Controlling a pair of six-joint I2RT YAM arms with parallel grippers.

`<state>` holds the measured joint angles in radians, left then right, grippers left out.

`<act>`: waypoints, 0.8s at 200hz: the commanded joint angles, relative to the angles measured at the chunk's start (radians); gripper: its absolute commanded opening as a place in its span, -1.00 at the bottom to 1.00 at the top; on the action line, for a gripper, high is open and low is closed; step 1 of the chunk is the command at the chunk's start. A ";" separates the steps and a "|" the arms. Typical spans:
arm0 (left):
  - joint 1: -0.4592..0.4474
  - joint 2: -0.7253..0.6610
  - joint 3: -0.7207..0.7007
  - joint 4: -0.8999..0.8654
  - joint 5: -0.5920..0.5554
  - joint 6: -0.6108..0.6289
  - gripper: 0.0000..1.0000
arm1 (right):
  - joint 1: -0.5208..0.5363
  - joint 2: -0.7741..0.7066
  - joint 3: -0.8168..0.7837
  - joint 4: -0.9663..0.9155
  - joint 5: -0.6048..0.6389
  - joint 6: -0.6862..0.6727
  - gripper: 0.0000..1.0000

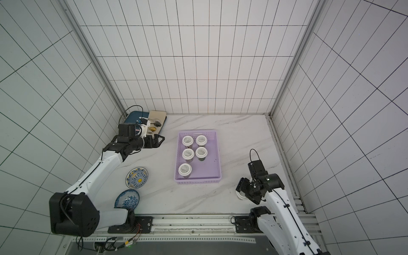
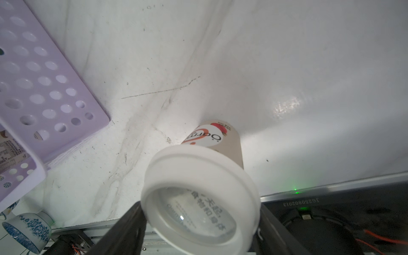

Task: Put the yogurt in the basket
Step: Pick up the yogurt from the center of the board.

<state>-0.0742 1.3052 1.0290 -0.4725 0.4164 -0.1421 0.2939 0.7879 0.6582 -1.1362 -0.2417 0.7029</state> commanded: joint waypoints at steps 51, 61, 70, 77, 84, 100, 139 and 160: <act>0.012 -0.033 -0.009 0.018 -0.005 0.006 0.96 | -0.002 0.116 0.249 -0.065 0.001 -0.079 0.46; 0.011 -0.034 -0.017 0.030 0.004 0.005 0.96 | 0.000 0.144 0.281 -0.064 -0.012 -0.091 0.46; 0.011 -0.038 -0.018 0.029 0.015 0.003 0.96 | 0.004 0.168 0.309 -0.064 -0.017 -0.100 0.46; 0.012 -0.041 -0.014 0.022 0.015 0.004 0.96 | 0.009 0.185 0.329 -0.061 -0.019 -0.103 0.46; 0.015 -0.046 -0.009 0.016 0.011 0.007 0.96 | 0.016 0.201 0.348 -0.055 -0.023 -0.104 0.45; 0.018 -0.049 -0.013 0.015 -0.013 0.011 0.96 | 0.053 0.242 0.396 -0.030 -0.025 -0.105 0.45; 0.024 -0.062 -0.015 0.015 0.000 0.014 0.97 | 0.181 0.384 0.535 0.014 -0.002 -0.094 0.45; 0.025 -0.066 -0.031 0.029 -0.015 0.018 0.96 | 0.249 0.460 0.611 0.032 0.007 -0.105 0.44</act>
<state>-0.0555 1.2625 1.0168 -0.4671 0.4137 -0.1387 0.4751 1.1847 1.1706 -1.1343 -0.2470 0.6151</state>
